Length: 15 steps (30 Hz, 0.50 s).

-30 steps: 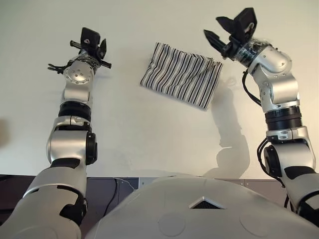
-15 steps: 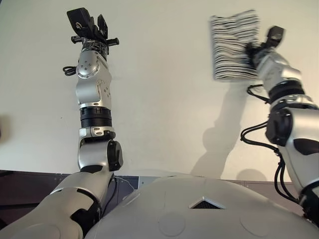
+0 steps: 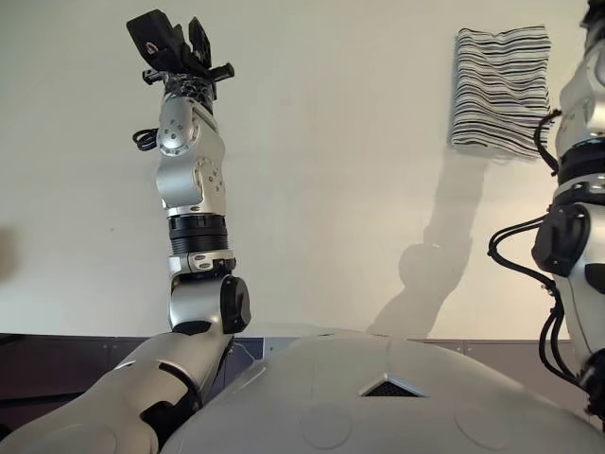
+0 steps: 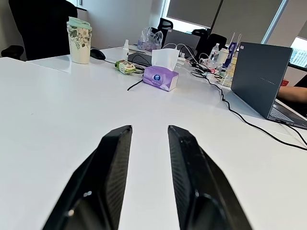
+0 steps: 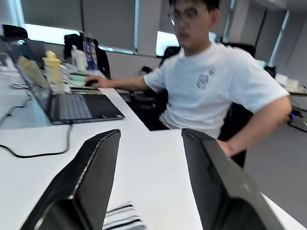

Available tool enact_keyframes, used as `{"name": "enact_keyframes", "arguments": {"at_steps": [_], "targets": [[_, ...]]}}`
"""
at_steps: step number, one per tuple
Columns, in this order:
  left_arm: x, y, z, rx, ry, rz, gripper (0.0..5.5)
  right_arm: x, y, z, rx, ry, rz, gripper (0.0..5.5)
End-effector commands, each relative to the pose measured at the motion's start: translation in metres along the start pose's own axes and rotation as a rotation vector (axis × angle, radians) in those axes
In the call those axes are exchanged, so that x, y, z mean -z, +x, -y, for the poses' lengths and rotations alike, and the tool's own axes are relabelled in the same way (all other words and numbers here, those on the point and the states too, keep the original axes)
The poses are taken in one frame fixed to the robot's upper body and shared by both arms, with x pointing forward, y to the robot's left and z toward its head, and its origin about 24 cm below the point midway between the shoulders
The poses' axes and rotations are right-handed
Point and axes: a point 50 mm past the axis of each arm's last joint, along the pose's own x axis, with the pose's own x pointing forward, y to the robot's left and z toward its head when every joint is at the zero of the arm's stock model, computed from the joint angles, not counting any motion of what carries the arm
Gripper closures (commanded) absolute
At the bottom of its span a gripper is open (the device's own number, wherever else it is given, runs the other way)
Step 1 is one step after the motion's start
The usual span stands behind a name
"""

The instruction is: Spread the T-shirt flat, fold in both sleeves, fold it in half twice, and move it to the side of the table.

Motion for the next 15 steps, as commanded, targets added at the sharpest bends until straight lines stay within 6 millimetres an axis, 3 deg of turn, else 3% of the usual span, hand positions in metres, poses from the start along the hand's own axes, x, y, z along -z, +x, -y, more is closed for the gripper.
{"name": "enact_keyframes", "arguments": {"at_steps": [1, 4, 7, 10, 15], "targets": [[-0.004, 0.004, 0.014, 0.012, -0.015, 0.006, 4.12, 0.064, -0.051, -0.083, -0.274, 0.033, -0.305, 3.15], [-0.002, 0.002, 0.032, 0.083, -0.001, 0.002, 4.12, 0.099, -0.073, -0.091, -0.286, 0.101, -0.518, 3.15], [0.004, 0.0, 0.031, 0.082, 0.023, -0.013, 4.12, 0.13, -0.083, -0.064, -0.17, 0.132, -0.73, 3.15], [0.0, 0.004, 0.029, 0.073, 0.036, 0.001, 4.12, 0.126, -0.076, -0.049, -0.134, 0.093, -0.658, 3.15], [-0.002, 0.004, 0.032, 0.052, 0.057, 0.025, 4.12, 0.093, -0.069, -0.074, -0.183, 0.117, -0.441, 3.15]]}}
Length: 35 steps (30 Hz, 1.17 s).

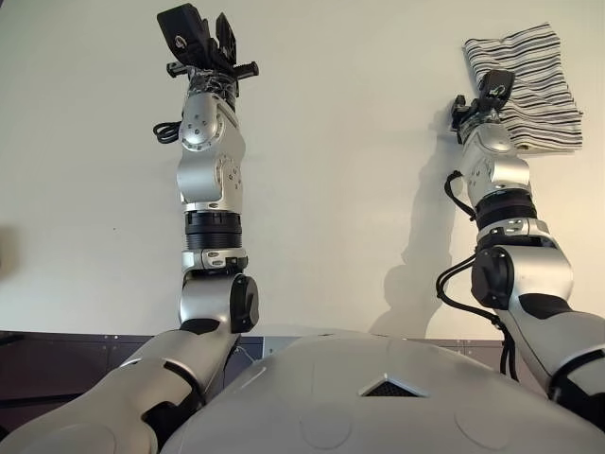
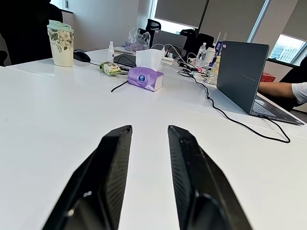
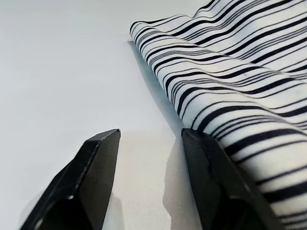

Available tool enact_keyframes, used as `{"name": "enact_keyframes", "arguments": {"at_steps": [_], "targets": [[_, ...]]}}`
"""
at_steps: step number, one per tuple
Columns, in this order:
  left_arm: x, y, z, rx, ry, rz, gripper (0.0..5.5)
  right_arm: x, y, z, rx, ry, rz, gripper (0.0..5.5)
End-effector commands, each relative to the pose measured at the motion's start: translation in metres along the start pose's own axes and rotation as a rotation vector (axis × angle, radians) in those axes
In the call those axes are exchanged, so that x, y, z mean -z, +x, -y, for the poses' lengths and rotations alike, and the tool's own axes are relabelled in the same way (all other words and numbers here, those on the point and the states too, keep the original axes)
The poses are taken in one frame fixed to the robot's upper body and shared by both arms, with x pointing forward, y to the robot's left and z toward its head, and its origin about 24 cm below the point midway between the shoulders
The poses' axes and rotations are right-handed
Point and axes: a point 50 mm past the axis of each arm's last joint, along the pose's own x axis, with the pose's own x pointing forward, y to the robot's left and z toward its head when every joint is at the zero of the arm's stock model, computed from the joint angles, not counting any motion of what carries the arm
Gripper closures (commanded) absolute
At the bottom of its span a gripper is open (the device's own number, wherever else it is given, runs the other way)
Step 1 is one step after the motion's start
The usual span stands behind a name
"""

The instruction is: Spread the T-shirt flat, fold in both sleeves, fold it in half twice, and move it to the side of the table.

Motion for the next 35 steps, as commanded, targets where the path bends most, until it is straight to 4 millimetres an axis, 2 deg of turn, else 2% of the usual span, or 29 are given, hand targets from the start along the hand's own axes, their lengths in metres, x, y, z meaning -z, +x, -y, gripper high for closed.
{"name": "enact_keyframes", "arguments": {"at_steps": [1, 5, 9, 12, 16, 18, 19, 21, 23, 25, 28, 30, 31, 35], "targets": [[-0.01, 0.003, 0.007, -0.019, 0.015, 0.047, 4.12, -0.018, -0.009, -0.026, -0.038, 0.035, 0.125, 3.15], [-0.012, -0.001, 0.03, 0.005, -0.023, 0.058, 4.12, -0.037, -0.017, -0.043, -0.031, -0.025, 0.231, 3.15], [-0.001, -0.014, 0.053, 0.062, -0.025, 0.027, 4.12, -0.059, -0.034, -0.07, -0.056, -0.133, 0.39, 3.15], [-0.019, -0.018, 0.056, 0.174, 0.127, 0.13, 3.62, -0.083, -0.053, -0.086, -0.058, -0.131, 0.531, 2.73], [-0.056, -0.021, 0.052, 0.172, 0.276, 0.276, 3.13, -0.102, -0.077, -0.106, -0.083, -0.093, 0.609, 2.14], [-0.063, -0.023, 0.052, 0.113, 0.29, 0.316, 2.9, -0.106, -0.084, -0.114, -0.111, -0.093, 0.623, 1.94], [-0.059, -0.022, 0.05, 0.061, 0.253, 0.292, 2.74, -0.107, -0.087, -0.117, -0.13, -0.099, 0.627, 1.94], [-0.049, -0.022, 0.053, 0.02, 0.187, 0.234, 2.69, -0.109, -0.089, -0.119, -0.154, -0.109, 0.633, 1.94], [-0.05, -0.022, 0.065, 0.07, 0.192, 0.252, 2.69, -0.115, -0.087, -0.12, -0.179, -0.124, 0.649, 1.94], [-0.048, -0.019, 0.067, 0.06, 0.209, 0.269, 2.69, -0.115, -0.079, -0.129, -0.215, -0.132, 0.629, 1.94], [-0.056, -0.005, 0.071, 0.037, 0.183, 0.314, 2.69, -0.12, -0.078, -0.141, -0.209, -0.168, 0.667, 1.94], [-0.065, 0.002, 0.074, 0.026, 0.171, 0.357, 2.65, -0.122, -0.078, -0.143, -0.21, -0.173, 0.691, 2.24], [-0.065, 0.004, 0.073, 0.015, 0.164, 0.364, 2.65, -0.124, -0.079, -0.143, -0.207, -0.185, 0.711, 2.5], [-0.049, -0.004, 0.059, -0.062, 0.133, 0.339, 2.65, -0.129, -0.082, -0.154, -0.271, -0.231, 0.737, 2.5]]}}
